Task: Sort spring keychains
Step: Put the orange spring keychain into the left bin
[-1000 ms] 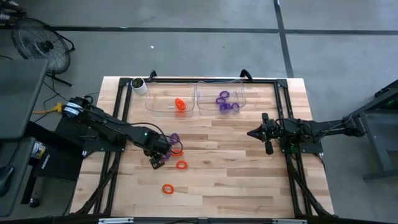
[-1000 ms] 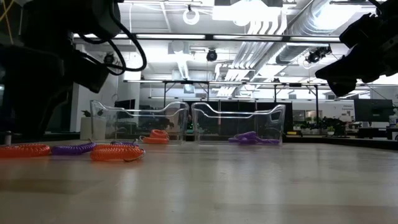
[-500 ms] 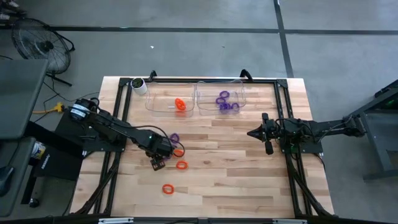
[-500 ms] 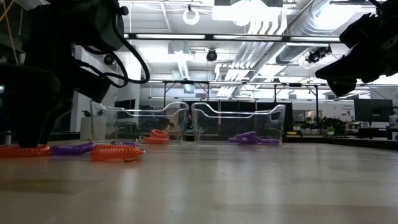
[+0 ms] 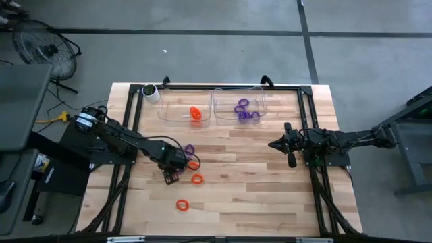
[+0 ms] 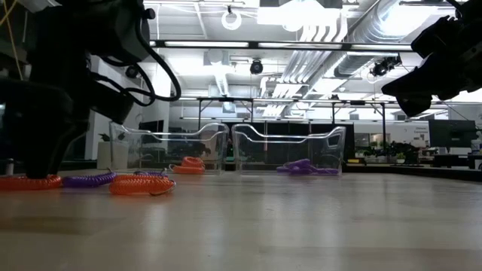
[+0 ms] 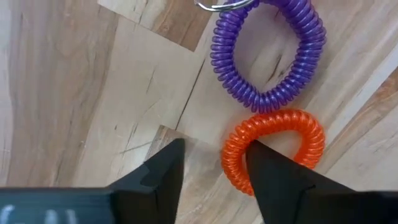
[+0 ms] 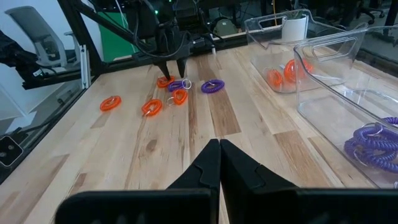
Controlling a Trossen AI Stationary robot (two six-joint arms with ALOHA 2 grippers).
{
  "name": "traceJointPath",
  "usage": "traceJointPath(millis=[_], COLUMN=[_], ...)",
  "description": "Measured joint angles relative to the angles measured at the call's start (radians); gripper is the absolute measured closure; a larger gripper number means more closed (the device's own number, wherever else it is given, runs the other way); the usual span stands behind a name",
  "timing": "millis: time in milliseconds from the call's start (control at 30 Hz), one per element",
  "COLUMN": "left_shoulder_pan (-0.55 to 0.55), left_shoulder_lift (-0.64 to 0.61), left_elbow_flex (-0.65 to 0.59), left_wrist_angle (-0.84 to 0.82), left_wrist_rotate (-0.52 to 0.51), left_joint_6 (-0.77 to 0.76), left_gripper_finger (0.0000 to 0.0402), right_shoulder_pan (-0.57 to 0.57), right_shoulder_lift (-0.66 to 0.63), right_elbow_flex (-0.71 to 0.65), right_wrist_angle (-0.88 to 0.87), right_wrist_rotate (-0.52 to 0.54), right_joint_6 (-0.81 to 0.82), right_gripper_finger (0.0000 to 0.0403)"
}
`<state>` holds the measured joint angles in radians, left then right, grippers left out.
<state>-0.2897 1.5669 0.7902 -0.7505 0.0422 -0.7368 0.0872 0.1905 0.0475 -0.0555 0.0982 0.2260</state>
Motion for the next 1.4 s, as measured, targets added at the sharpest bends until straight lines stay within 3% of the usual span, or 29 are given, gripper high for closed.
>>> traceJointPath(millis=[700,1167,1400], left_shoulder_pan=[0.002,0.002,0.002], left_shoulder_lift=[0.001,-0.117,-0.197], left_elbow_flex=[0.001,0.043,0.106], left_wrist_angle=[-0.003,-0.127,-0.202], left_wrist_rotate=[0.030,0.030,-0.029], left_joint_6=[-0.007,-0.058,-0.079], left_gripper_finger=[0.0387,0.0395,0.0396], right_shoulder_pan=[0.000,0.000,0.000], right_shoulder_lift=[0.000,0.000,0.000], right_elbow_flex=[0.002,0.002,0.002], right_wrist_angle=[0.000,0.000,0.000], right_wrist_rotate=[0.000,0.000,0.000], right_joint_6=[0.000,0.000,0.000], right_gripper_finger=[0.0402,0.0402,0.0402])
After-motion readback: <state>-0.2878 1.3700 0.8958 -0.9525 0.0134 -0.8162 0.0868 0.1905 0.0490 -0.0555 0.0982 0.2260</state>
